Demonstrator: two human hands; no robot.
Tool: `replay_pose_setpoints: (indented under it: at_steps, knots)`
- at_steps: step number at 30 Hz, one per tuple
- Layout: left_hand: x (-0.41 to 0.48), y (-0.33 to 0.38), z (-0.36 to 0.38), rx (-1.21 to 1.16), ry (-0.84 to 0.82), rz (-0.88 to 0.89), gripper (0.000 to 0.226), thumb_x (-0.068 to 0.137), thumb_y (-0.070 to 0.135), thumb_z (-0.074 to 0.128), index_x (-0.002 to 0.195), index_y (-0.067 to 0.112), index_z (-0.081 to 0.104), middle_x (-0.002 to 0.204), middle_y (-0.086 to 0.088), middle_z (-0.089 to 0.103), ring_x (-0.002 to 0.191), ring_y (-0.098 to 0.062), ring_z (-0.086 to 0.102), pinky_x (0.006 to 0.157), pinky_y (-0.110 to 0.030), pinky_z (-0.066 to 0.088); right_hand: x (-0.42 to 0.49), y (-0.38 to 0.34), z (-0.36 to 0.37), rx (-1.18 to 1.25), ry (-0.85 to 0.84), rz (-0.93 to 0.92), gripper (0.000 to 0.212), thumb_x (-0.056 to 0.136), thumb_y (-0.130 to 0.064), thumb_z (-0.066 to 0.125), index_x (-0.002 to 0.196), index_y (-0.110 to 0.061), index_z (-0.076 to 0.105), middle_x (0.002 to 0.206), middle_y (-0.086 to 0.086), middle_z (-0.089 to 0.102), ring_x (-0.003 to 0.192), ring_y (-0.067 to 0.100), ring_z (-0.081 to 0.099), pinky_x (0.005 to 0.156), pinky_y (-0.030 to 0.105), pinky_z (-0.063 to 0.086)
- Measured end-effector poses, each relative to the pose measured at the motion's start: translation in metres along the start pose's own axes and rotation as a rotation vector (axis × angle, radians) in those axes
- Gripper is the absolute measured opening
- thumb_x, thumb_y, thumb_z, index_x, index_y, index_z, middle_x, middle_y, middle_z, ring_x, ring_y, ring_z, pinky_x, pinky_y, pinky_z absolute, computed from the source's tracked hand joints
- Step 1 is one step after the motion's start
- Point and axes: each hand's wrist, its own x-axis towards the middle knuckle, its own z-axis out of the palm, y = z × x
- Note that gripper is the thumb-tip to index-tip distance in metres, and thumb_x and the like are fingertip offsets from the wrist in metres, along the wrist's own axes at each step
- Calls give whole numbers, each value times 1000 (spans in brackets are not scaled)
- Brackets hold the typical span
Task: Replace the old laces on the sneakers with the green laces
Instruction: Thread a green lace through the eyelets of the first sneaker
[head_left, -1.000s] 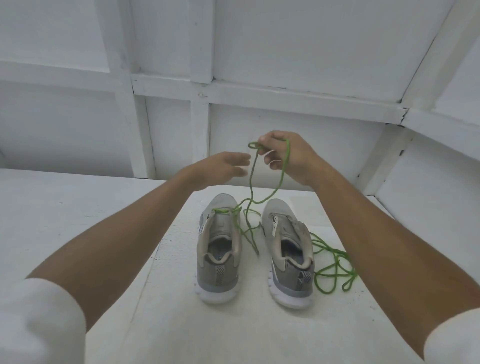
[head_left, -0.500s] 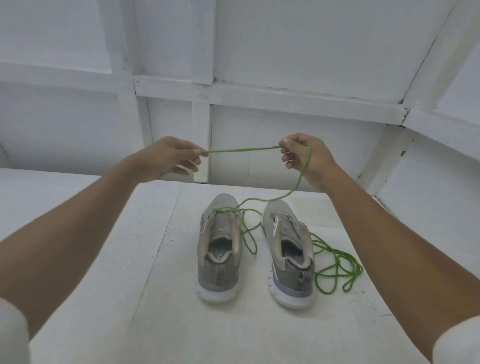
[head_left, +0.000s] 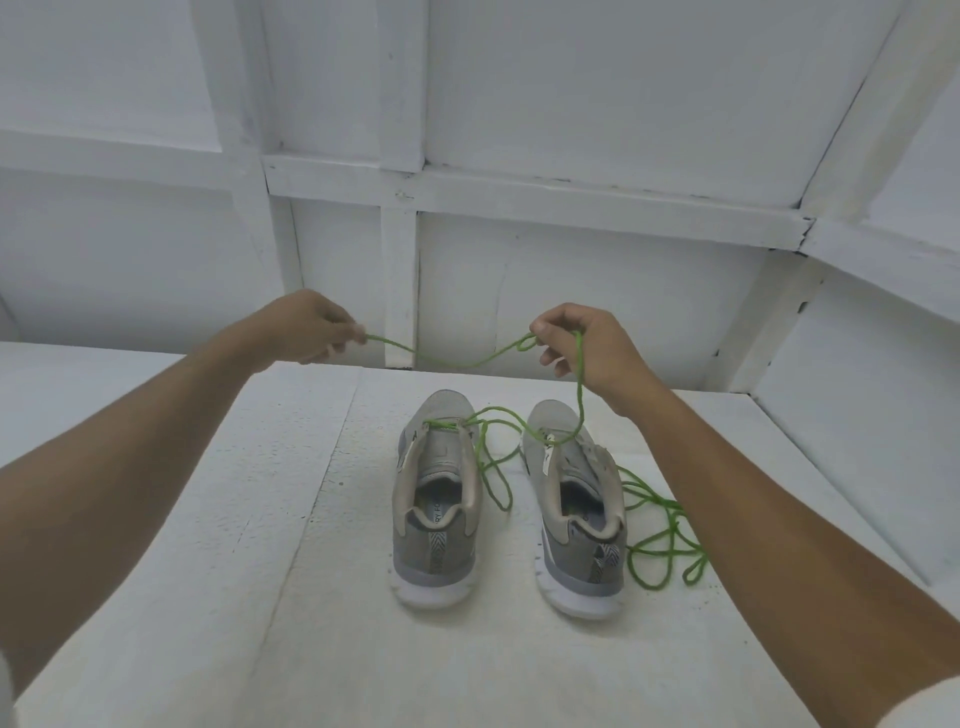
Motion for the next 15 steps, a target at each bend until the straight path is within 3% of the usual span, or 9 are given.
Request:
replay_pose_setpoints:
  at_steps: [5, 9, 11, 13, 15]
  knots:
    - [1, 27, 2, -93, -8, 55, 25, 100, 7, 45, 110, 13, 67, 94, 0, 72, 59, -16, 52, 54, -24, 40, -16, -18, 14, -86, -139, -59, 12, 91, -6, 63, 103, -4, 66, 88, 4, 65, 64, 12, 61, 59, 24, 53]
    - [-2, 43, 7, -92, 20, 82, 13, 99, 21, 53, 100, 10, 59, 90, 6, 75, 56, -18, 56, 48, -24, 38, -25, -24, 19, -283, -281, -30, 23, 90, 0, 60, 106, -14, 66, 100, -1, 66, 68, 9, 61, 62, 18, 51]
    - [-5, 48, 11, -47, 28, 127, 17, 97, 28, 57, 94, 12, 60, 86, 10, 75, 53, -16, 58, 49, -24, 39, -30, -25, 15, -619, -485, -7, 34, 91, -1, 56, 112, -26, 66, 113, -9, 63, 85, 7, 62, 68, 15, 46]
    - [-7, 53, 15, 17, 34, 173, 20, 93, 36, 62, 89, 16, 64, 81, 12, 75, 50, -13, 58, 55, -25, 42, -31, -25, 13, -875, -649, 29, 38, 94, -8, 55, 118, -36, 63, 128, -12, 55, 110, 10, 56, 83, 23, 41]
    - [-7, 56, 22, 66, 29, 200, 21, 88, 39, 67, 84, 19, 68, 77, 11, 74, 49, -10, 57, 58, -25, 44, -32, -25, 16, -865, -586, 50, 34, 95, -14, 55, 121, -35, 62, 128, -11, 56, 114, 12, 54, 86, 25, 41]
